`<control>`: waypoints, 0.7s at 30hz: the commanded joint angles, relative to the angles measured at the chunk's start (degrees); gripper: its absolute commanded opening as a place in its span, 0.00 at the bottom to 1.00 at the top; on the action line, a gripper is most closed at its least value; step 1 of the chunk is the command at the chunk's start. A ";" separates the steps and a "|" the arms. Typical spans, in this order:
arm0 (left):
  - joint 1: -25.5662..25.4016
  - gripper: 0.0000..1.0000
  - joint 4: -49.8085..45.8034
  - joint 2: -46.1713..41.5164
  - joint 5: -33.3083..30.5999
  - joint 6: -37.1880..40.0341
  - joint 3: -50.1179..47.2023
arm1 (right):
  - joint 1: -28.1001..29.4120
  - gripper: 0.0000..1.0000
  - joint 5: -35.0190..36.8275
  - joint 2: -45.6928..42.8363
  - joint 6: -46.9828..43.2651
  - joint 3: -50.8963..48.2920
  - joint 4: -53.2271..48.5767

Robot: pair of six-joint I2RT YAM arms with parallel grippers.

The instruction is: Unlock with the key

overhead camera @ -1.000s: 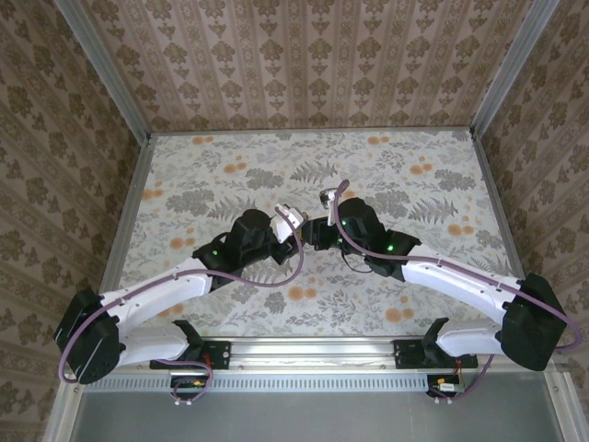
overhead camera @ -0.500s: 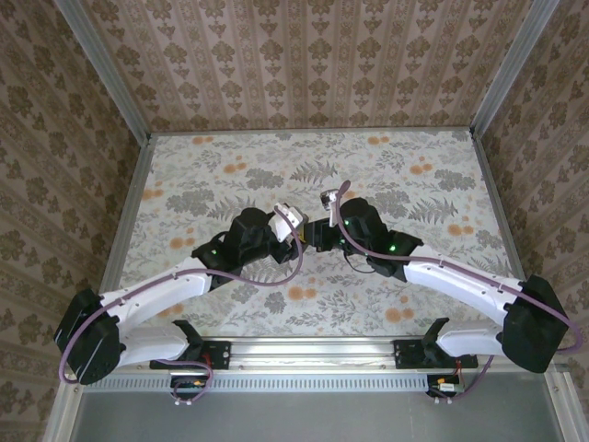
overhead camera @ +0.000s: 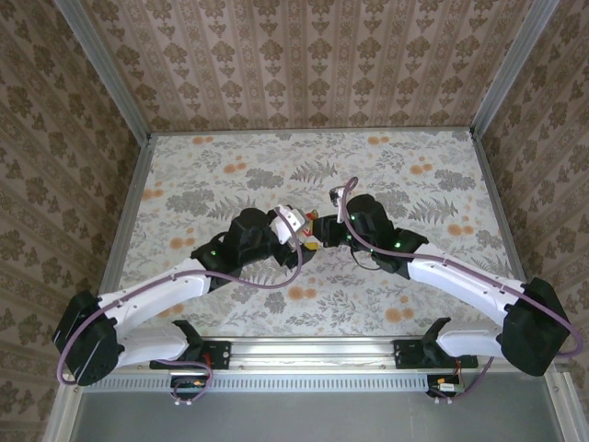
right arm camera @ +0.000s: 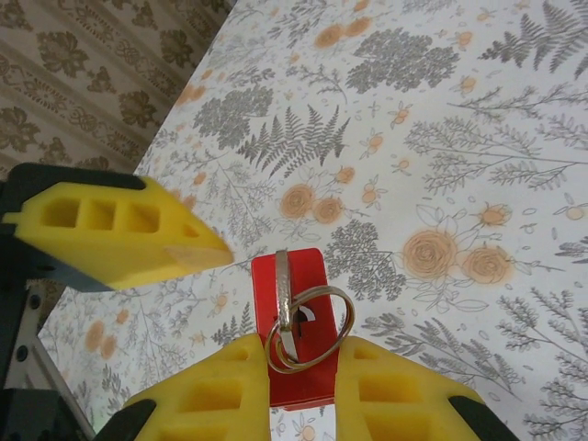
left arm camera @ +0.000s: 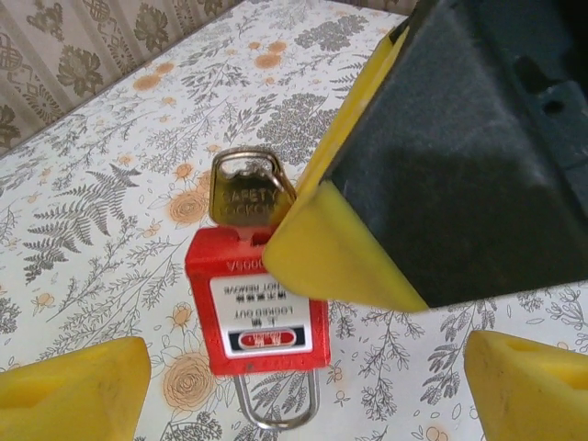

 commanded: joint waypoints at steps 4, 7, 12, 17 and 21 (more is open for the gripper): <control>3.89 0.84 2.96 -4.03 3.75 -5.50 -2.48 | -2.46 0.17 0.13 -3.71 -1.75 0.64 -0.81; 8.31 0.78 5.82 -4.03 10.12 -9.65 -3.59 | -3.15 0.17 -0.60 -4.57 -2.02 0.29 -1.10; 12.06 0.67 8.70 0.41 21.45 -12.80 -2.43 | -4.03 0.17 -2.40 -6.24 -2.11 -0.15 -1.20; 13.06 0.58 13.35 6.49 29.53 -15.15 -1.07 | -4.38 0.17 -4.91 -7.24 -1.71 -0.06 -0.86; 13.87 0.57 15.48 8.51 34.35 -16.56 0.38 | -4.48 0.17 -7.22 -7.15 -1.46 -0.31 -0.38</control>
